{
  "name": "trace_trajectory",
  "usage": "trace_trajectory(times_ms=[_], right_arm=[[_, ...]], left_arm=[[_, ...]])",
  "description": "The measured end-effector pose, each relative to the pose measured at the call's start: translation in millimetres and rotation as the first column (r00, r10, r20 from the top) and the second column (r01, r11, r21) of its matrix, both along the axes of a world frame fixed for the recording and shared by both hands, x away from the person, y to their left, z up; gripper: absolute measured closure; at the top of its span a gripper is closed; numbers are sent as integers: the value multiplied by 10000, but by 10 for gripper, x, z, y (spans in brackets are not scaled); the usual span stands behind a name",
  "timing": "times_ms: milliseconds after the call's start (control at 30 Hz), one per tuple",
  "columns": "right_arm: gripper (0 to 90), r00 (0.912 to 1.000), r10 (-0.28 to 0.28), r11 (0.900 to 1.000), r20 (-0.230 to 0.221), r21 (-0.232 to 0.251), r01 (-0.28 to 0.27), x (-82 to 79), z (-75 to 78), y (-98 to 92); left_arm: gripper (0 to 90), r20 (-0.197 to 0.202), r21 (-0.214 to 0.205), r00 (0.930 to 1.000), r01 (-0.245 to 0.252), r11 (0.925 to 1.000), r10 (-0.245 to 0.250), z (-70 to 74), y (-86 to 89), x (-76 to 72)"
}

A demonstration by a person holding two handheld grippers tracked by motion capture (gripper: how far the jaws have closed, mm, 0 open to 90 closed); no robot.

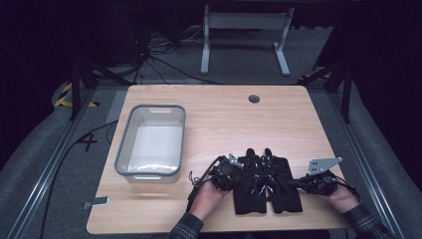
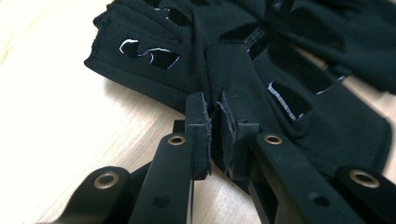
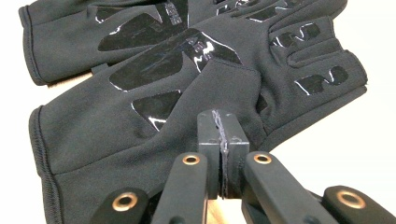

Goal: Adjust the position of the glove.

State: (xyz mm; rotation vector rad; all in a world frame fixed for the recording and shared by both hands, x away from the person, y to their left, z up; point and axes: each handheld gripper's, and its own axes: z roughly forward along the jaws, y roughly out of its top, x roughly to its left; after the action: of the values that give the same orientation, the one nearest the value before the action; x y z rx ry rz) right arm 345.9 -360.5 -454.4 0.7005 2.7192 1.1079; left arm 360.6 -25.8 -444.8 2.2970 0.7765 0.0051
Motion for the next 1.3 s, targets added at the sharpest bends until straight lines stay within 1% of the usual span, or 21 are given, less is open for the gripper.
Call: trace_trajectory(times_ms=[33, 167, 367, 467, 567, 633, 733, 833, 967, 1133, 1167, 1233, 1267, 1300], right_arm=[[900, 10000, 20, 10000, -21, -6, -20, 1, 1, 3], [900, 10000, 63, 10000, -5, 4, -63, 1, -1, 26], [900, 10000, 87, 10000, -26, 16, -87, 10, -1, 47], [900, 9999, 112, 9999, -23, -11, -112, 18, 1, 72], [900, 9999, 148, 9999, -11, -14, -148, 30, 2, 93], [900, 9999, 161, 9999, -35, 21, -161, 42, 1, 117], [900, 9997, 254, 9997, 15, 4, -254, 71, 1, 166], [900, 9996, 266, 9996, -98, 103, -265, 114, -7, 191], [900, 9995, 319, 9995, -25, 63, -318, 140, -8, 254], [900, 9991, 415, 9991, 2, 65, -415, 164, -11, 322], [900, 9991, 421, 9991, 21, 100, -421, 175, -15, 336], [900, 9989, 456, 9986, -96, 263, -453, 209, -25, 352], [900, 9989, 456, 9986, -96, 263, -453, 209, -25, 352], [900, 9989, 447, 9984, -119, 345, -442, 231, -31, 359]], left_arm=[[822, -47, -179, 10000, -33, 9998, 32, 19, 17, -5], [822, 32, -344, 10000, -49, 9994, 50, 73, 48, -14], [822, 141, -731, 9999, 67, 9973, -57, 155, 57, -10], [822, 114, -827, 9999, 95, 9965, -86, 183, 61, 6], [822, -13, -937, 10000, 64, 9956, -65, 192, 65, 16], [822, -93, -1162, 9999, 97, 9932, -109, 193, 60, 38], [822, -49, -1282, 9999, 114, 9917, -122, 236, 59, 59], [822, -13, -1429, 9999, 130, 9897, -133, 285, 58, 74], [822, -34, -1596, 9998, 164, 9871, -171, 314, 33, 111], [821, 45, -1689, 9998, 207, 9854, -202, 365, -21, 142], [821, 50, -1706, 9998, 217, 9851, -211, 371, -33, 152], [820, 18, -1721, 9998, 214, 9848, -214, 379, -60, 169], [820, 14, -1734, 9998, 206, 9846, -206, 383, -75, 180], [820, -96, -1824, 9997, 200, 9830, -221, 380, -104, 205]])
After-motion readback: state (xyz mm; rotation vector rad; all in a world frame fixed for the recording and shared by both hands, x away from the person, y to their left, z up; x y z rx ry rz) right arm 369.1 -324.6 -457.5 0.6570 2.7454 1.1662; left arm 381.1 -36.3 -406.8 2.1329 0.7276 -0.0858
